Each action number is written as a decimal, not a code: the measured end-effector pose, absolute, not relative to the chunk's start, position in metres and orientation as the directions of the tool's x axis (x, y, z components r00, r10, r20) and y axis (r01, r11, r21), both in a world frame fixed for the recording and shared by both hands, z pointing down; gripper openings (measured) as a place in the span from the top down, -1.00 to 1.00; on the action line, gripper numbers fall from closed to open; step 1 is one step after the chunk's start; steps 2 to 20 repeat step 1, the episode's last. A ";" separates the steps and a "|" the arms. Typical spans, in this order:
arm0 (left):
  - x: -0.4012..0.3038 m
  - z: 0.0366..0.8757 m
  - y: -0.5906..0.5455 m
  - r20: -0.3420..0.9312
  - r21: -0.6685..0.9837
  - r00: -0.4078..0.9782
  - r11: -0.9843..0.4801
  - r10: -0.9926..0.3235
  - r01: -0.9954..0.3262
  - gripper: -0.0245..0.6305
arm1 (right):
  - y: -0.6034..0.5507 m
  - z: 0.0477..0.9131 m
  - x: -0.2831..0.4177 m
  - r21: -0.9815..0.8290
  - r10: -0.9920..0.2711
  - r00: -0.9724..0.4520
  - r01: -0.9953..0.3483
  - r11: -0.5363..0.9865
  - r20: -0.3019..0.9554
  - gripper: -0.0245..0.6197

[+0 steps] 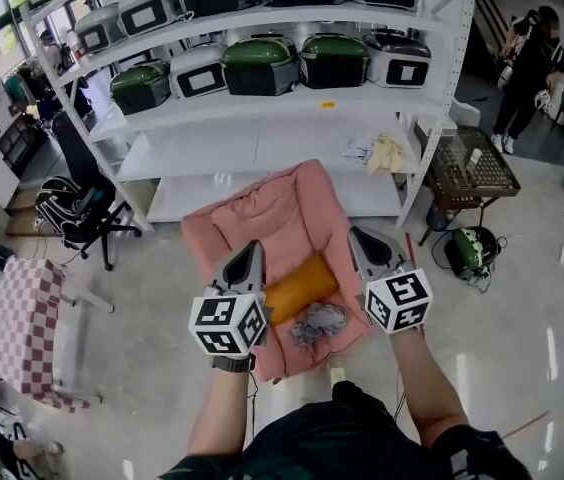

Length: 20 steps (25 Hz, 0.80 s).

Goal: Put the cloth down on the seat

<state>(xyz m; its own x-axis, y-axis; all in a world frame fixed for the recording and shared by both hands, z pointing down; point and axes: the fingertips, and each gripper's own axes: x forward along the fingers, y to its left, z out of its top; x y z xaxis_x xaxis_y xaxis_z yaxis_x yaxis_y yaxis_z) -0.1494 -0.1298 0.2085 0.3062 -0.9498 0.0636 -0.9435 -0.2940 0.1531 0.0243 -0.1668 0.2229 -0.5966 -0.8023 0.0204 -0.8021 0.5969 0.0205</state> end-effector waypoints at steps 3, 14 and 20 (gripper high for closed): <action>-0.149 0.209 -0.130 0.064 0.154 0.308 -0.295 -0.949 -0.943 0.91 | -0.167 0.223 0.024 0.020 -0.803 -0.596 -0.802 0.596 0.021 0.91; -0.149 0.209 -0.130 0.064 0.154 0.308 -0.295 -0.949 -0.943 0.91 | -0.167 0.223 0.024 0.020 -0.803 -0.596 -0.802 0.596 0.021 0.91; -0.149 0.209 -0.130 0.064 0.154 0.308 -0.295 -0.949 -0.943 0.91 | -0.167 0.223 0.024 0.020 -0.803 -0.596 -0.802 0.596 0.021 0.91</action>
